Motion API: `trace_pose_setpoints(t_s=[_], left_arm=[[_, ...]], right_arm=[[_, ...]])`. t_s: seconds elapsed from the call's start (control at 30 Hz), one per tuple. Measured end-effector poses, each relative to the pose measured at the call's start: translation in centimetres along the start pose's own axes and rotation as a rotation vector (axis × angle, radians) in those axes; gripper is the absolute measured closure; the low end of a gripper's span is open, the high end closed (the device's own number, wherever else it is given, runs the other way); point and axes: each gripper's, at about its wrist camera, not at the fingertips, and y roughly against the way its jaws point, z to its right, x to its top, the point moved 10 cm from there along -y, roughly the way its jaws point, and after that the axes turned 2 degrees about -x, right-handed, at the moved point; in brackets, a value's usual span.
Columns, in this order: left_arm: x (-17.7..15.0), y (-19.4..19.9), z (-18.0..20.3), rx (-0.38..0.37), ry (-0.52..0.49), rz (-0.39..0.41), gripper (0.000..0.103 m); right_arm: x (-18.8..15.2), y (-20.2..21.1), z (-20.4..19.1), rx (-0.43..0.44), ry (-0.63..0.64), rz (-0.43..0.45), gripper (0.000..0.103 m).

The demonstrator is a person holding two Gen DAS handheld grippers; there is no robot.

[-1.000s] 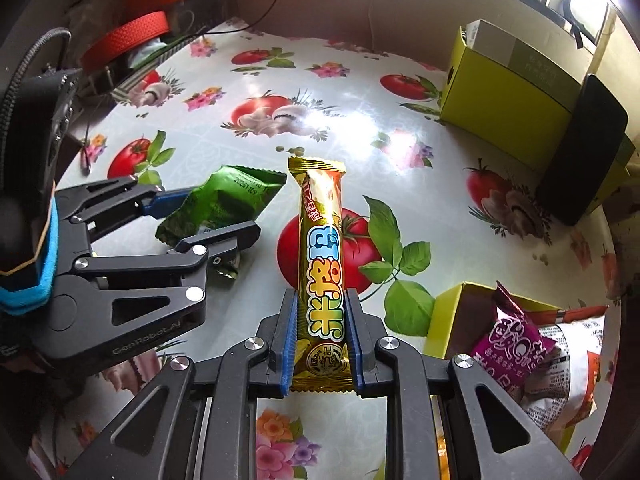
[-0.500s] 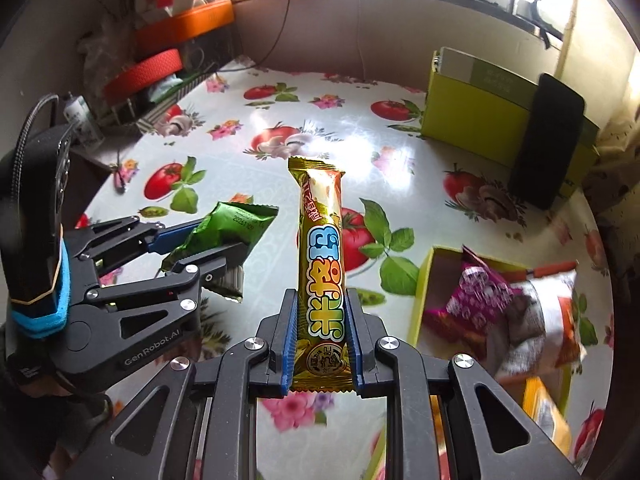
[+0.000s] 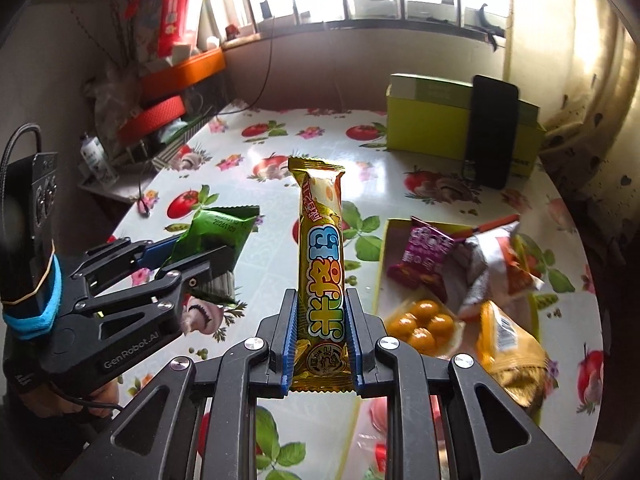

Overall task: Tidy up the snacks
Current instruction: 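Carry the candy stick and green chip bag over the tray with both grippers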

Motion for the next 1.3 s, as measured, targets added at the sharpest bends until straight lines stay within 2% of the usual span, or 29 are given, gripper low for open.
trace_pose_setpoints(t_s=[0.23,0.53,0.9,1.3], left_arm=[[-0.1,0.6,1.9,-0.029,-0.009,0.005,0.07],[-0.1,0.8,2.5,-0.05,-0.002,0.009,0.07],[-0.4,0.2,2.9,-0.071,-0.011,-0.005,0.07],[-0.6,0.0,3.1,-0.081,-0.016,-0.014,0.07]], right_arm=[[-0.7,1.5,2.8,-0.026,-0.064,0.023,0.084],[-1.2,2.3,6.4,-0.065,-0.141,0.033,0.084],[-3.2,-0.4,6.4,-0.058,-0.174,-0.047,0.084],[-3.8,-2.8,6.3,-0.057,-0.182,-0.121,0.081]])
